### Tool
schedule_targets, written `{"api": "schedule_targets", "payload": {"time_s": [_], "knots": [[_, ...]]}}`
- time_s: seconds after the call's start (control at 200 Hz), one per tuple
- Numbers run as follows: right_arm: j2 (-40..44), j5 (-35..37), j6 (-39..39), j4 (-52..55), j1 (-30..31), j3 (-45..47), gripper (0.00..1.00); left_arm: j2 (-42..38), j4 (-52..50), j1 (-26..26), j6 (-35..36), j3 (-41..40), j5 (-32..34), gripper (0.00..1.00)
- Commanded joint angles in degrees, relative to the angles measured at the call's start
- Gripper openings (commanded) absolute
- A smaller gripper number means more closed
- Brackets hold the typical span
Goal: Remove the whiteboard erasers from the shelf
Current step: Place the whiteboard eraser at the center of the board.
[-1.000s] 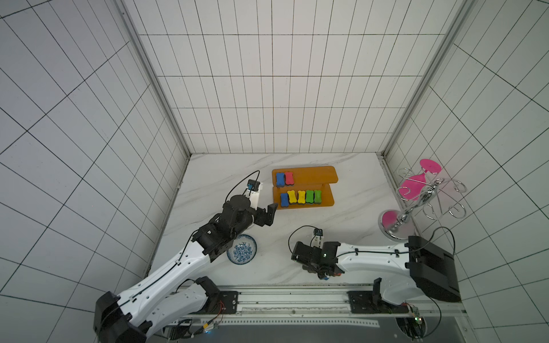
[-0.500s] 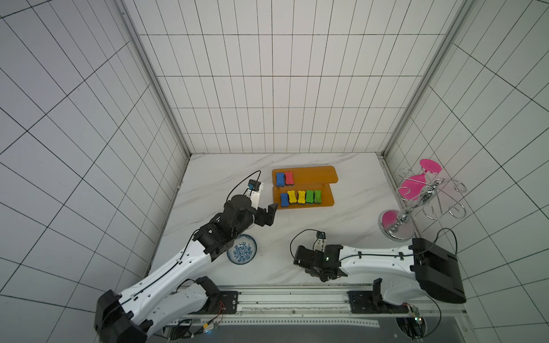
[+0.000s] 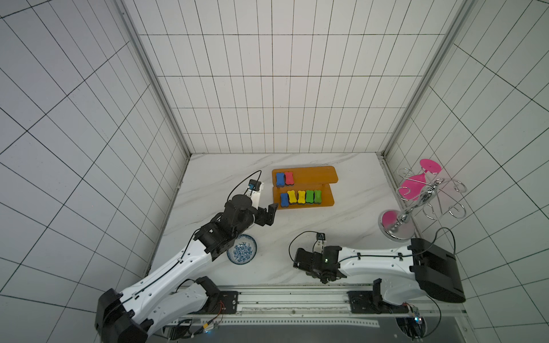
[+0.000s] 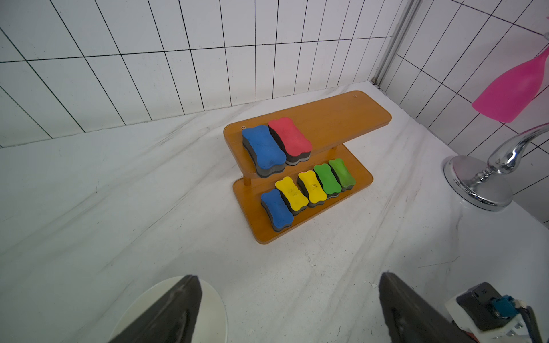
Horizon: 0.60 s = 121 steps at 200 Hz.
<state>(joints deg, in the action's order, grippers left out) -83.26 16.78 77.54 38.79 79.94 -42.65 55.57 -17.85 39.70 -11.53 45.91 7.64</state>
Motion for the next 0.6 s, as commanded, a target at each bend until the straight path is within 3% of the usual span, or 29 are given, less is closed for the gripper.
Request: {"api": "schedule_targets", "payload": {"time_s": [0.0, 0.225, 0.6], "knots": [[-0.6, 1.5, -0.2, 2.5, 0.6, -1.4, 0.39, -0.2, 0.9, 0.3, 0.8, 0.1, 0.7, 0.97], [-1.3, 1.9, -1.5, 2.9, 0.9, -2.9, 0.47, -0.2, 0.9, 0.3, 0.9, 0.3, 0.8, 0.97], [-1.6, 6.5, -3.5, 9.1, 2.5, -7.4, 0.47, 0.1, 1.2, 0.3, 0.1, 0.9, -0.1, 0.97]]}}
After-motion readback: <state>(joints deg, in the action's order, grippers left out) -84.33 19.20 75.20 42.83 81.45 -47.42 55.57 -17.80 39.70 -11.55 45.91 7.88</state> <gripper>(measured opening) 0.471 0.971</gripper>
